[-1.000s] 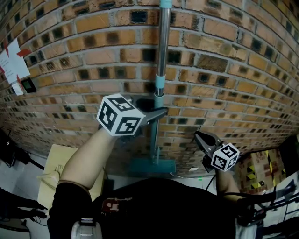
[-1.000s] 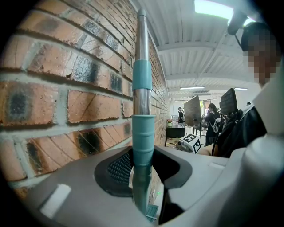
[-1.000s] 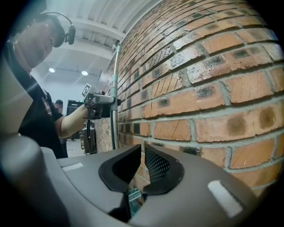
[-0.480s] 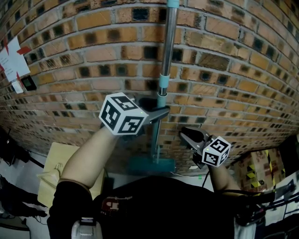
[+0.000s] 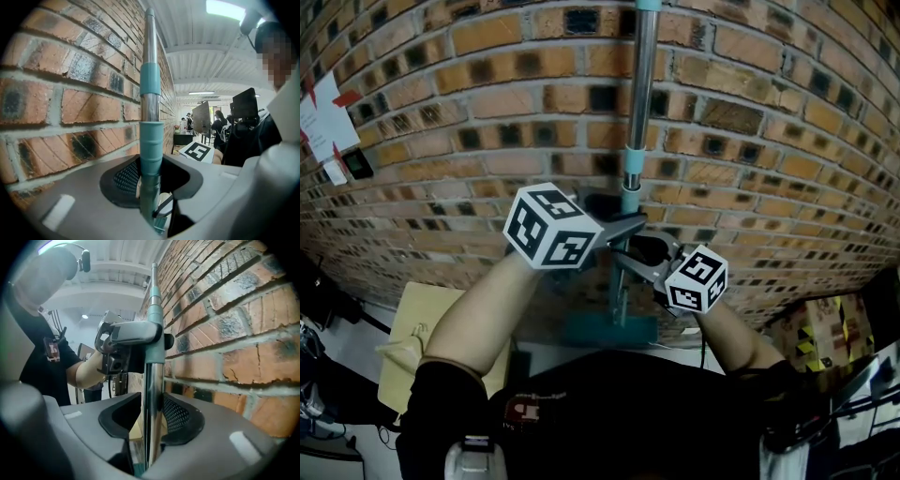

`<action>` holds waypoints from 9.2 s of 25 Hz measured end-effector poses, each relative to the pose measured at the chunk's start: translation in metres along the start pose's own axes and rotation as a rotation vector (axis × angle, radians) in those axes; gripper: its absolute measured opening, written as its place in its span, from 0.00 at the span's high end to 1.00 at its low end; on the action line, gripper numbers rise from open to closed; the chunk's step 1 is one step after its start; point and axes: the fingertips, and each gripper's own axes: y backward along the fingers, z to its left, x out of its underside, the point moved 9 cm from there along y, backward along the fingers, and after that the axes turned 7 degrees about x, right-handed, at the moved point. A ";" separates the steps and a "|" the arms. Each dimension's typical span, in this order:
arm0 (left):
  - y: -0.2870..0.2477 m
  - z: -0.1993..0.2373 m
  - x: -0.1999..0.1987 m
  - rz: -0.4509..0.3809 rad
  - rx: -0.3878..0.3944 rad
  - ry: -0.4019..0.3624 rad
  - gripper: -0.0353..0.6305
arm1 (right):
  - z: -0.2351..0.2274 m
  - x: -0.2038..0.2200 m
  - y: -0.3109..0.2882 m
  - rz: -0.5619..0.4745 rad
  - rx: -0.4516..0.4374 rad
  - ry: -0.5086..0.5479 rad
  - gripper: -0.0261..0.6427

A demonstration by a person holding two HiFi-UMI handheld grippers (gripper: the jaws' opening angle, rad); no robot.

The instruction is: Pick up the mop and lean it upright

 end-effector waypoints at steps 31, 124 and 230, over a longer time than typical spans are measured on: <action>0.001 -0.002 0.005 -0.021 0.039 -0.006 0.75 | 0.003 0.004 -0.015 0.009 -0.003 0.003 0.75; -0.097 -0.011 0.648 0.188 -0.185 0.715 0.94 | 0.019 0.646 -0.096 0.755 -0.062 0.004 0.75; 0.054 0.003 0.165 -0.291 -0.225 0.120 0.94 | -0.047 0.030 0.095 -0.011 0.291 -0.117 0.94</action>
